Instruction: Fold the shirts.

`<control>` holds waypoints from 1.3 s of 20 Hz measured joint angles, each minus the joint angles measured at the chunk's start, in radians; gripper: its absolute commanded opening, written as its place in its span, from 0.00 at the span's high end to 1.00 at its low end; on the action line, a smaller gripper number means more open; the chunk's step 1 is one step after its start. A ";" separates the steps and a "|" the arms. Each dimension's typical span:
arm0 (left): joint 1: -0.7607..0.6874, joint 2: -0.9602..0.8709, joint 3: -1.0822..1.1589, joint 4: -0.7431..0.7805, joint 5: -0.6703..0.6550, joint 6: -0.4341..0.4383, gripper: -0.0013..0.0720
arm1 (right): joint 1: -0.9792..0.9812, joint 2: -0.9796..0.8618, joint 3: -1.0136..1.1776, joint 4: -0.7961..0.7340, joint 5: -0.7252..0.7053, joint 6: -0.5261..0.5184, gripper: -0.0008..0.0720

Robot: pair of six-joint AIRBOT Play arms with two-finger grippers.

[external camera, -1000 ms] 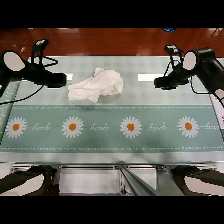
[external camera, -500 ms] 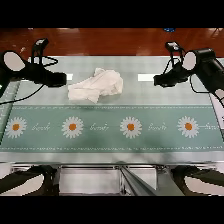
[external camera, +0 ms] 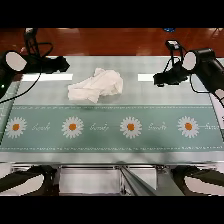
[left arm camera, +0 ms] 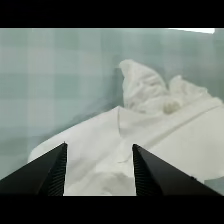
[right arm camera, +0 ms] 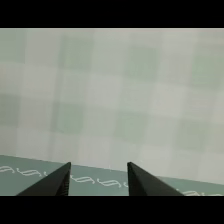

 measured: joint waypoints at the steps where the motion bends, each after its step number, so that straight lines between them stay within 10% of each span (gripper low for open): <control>1: -0.008 -0.022 0.013 -0.027 0.013 0.021 0.29 | 0.000 0.000 -0.001 -0.005 0.005 0.000 0.42; 9: -0.136 -0.336 0.266 -0.092 -0.204 0.302 0.29 | 0.000 0.000 -0.063 -0.016 0.023 0.022 0.42; 22: -0.180 -0.543 0.318 0.076 -0.282 0.354 0.30 | 0.000 0.000 -0.113 0.007 -0.013 0.040 0.42; 25: -0.190 -0.557 0.319 0.072 -0.320 0.353 0.93 | 0.000 0.000 -0.114 0.014 -0.020 0.042 0.42; 26: -0.192 -0.559 0.321 0.077 -0.334 0.354 0.93 | 0.000 0.000 -0.114 0.014 -0.021 0.042 0.42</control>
